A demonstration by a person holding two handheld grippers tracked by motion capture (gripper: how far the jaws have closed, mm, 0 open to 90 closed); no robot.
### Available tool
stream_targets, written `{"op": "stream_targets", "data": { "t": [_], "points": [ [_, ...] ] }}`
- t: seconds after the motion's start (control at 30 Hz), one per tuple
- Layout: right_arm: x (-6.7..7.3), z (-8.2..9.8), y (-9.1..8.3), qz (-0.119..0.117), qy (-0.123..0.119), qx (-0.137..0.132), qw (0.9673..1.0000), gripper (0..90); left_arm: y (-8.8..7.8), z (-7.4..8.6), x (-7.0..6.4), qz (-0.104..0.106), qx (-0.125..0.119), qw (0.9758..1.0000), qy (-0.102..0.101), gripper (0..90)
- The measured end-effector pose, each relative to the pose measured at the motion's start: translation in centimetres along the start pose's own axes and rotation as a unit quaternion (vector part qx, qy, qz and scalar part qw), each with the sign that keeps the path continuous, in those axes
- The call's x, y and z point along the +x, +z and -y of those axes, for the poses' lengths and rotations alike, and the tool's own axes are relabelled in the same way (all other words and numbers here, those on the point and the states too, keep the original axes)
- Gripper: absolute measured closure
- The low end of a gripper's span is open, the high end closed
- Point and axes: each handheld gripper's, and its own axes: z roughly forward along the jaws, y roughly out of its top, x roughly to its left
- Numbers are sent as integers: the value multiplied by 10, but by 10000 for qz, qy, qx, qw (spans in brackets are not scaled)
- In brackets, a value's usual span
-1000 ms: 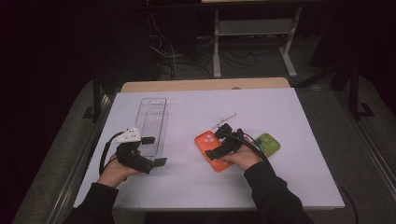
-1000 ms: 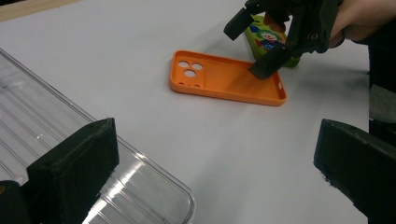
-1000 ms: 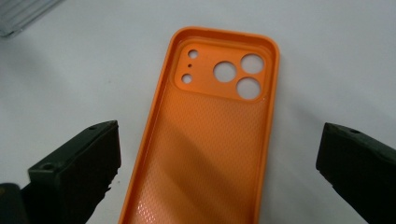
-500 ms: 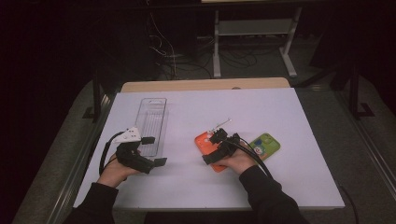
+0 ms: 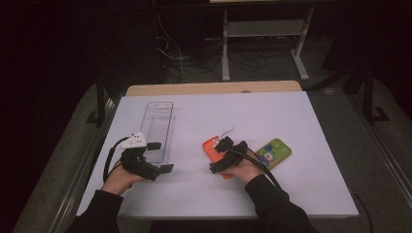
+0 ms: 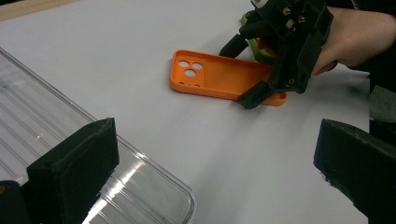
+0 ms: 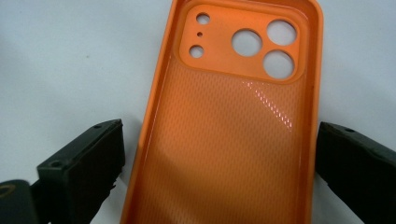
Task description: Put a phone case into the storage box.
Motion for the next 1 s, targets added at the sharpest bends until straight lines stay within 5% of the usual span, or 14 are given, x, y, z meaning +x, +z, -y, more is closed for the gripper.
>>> {"op": "stream_targets", "data": {
  "t": [0.1,0.47,1.0],
  "points": [
    [0,0,0,59,-98,-67,9999,40,1,0,-1,5,-22,10000,-30,0],
    [6,1,-3,168,228,-38,9996,90,1,0,-1,2,-20,10000,-27,0],
    [6,2,-5,184,348,-72,9992,143,1,0,-1,-2,-22,10000,-34,0]
  ]
}}
